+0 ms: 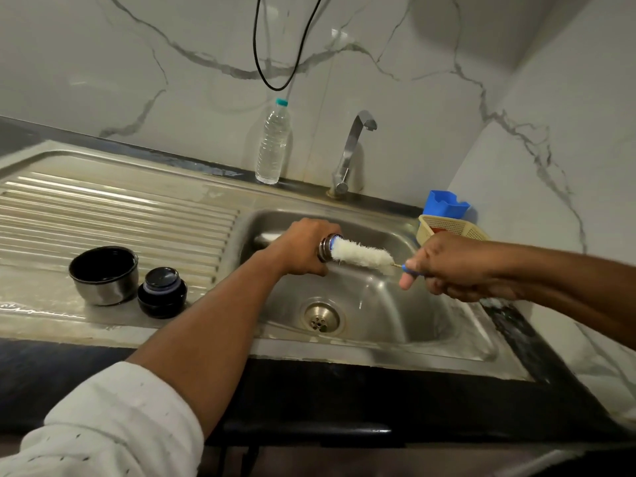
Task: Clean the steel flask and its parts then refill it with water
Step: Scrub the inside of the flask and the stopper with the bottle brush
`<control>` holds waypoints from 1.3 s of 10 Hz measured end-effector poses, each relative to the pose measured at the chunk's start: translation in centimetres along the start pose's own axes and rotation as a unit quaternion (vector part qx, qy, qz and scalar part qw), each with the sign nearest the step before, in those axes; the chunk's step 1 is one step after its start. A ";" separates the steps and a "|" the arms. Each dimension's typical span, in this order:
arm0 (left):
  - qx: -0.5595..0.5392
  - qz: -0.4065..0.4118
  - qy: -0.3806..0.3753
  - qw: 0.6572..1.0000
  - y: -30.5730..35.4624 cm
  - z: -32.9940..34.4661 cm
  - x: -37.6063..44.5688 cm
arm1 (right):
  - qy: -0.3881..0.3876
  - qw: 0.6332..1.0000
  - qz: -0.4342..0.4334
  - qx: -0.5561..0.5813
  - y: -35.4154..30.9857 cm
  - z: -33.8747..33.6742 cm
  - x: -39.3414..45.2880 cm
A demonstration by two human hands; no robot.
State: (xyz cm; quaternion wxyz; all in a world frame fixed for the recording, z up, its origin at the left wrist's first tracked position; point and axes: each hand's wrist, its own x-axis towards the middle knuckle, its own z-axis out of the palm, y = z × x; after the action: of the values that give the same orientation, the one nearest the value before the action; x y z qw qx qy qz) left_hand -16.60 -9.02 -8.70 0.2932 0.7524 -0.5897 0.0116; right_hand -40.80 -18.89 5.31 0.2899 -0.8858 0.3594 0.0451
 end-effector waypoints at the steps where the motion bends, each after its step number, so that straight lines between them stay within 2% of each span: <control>1: -0.013 0.009 -0.003 1.000 0.5 0.3 0.0 | 0.156 0.877 -0.162 -0.424 0.9 0.6 -1.6; 2: -0.019 0.016 -0.005 1.000 0.8 0.3 0.2 | 0.258 0.658 -0.323 -0.630 1.8 1.7 -2.6; 3: -0.011 0.026 -0.007 1.000 1.0 0.3 0.2 | 0.245 0.710 -0.293 -0.592 2.0 2.0 -1.9; 4: 0.005 0.038 0.009 0.999 1.1 0.3 0.1 | 0.126 0.961 -0.111 -0.221 1.2 1.4 -1.1; 5: 0.008 0.053 0.031 0.998 1.0 0.2 0.2 | 0.044 0.992 0.014 0.120 1.2 1.6 -0.7; 6: 0.015 0.049 0.024 0.998 0.8 0.3 0.1 | 0.117 0.962 -0.123 -0.212 1.9 2.9 -1.1; 7: 0.002 0.051 0.020 0.999 0.9 0.3 0.1 | 0.316 0.642 -0.336 -0.613 3.0 2.4 -1.4; 8: 0.017 0.064 0.017 0.998 1.1 0.1 0.3 | 0.368 0.555 -0.366 -0.649 3.2 1.4 -1.0; 9: 0.046 0.072 0.027 0.996 0.9 0.2 0.2 | 0.275 0.716 -0.266 -0.584 2.1 2.3 -1.1; 10: 0.072 0.076 0.024 0.994 0.9 0.2 0.1 | 0.096 0.975 -0.070 -0.186 0.7 2.6 -1.2; 11: 0.077 0.081 0.032 0.993 1.0 0.2 0.4 | -0.002 0.991 0.053 0.121 0.7 2.6 -1.0; 12: 0.072 0.079 0.037 0.994 0.9 0.3 0.2 | 0.125 0.940 -0.130 -0.290 1.7 3.8 -1.4; 13: 0.052 0.071 0.038 0.995 1.0 0.2 0.2 | 0.320 0.654 -0.276 -0.627 1.7 3.6 -2.2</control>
State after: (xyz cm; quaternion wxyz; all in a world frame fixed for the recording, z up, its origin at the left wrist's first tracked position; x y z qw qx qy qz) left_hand -17.50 -9.46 -8.40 0.2744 0.7218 -0.6287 0.0913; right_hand -43.11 -16.54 2.20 -0.4684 -0.8750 0.0549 -0.1089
